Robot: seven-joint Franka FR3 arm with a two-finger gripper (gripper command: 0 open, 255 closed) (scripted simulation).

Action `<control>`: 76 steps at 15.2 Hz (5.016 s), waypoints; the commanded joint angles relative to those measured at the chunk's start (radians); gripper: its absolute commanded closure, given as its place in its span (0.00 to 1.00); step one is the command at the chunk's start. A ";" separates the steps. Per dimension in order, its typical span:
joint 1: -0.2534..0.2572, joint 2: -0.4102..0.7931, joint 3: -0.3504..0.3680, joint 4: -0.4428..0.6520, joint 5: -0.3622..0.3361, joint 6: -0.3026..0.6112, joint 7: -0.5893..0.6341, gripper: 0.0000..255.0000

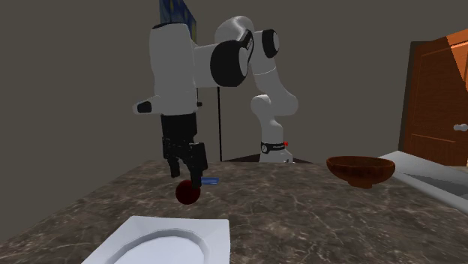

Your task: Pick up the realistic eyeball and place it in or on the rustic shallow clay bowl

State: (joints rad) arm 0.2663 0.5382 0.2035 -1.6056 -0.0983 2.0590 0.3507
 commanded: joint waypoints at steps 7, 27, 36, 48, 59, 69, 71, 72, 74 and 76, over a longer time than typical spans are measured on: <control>0.002 0.036 -0.005 -0.022 -0.008 0.058 0.003 0.00; 0.000 0.002 -0.001 -0.004 -0.001 0.007 0.000 1.00; -0.003 -0.048 0.006 0.044 0.010 -0.089 -0.006 1.00; -0.003 -0.091 0.011 0.141 0.021 -0.230 -0.012 1.00; 0.051 -0.314 0.066 -0.152 0.063 -0.154 0.099 1.00; 0.141 -0.510 0.154 -0.404 0.129 -0.087 0.256 1.00; 0.161 -0.541 0.174 -0.440 0.144 -0.079 0.290 1.00; 0.172 -0.555 0.185 -0.455 0.151 -0.075 0.308 1.00; 0.194 -0.581 0.207 -0.484 0.166 -0.069 0.345 1.00; 0.216 -0.603 0.230 -0.508 0.180 -0.063 0.383 1.00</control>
State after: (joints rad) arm 0.4689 -0.0531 0.4193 -2.1009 0.0742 1.9931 0.7090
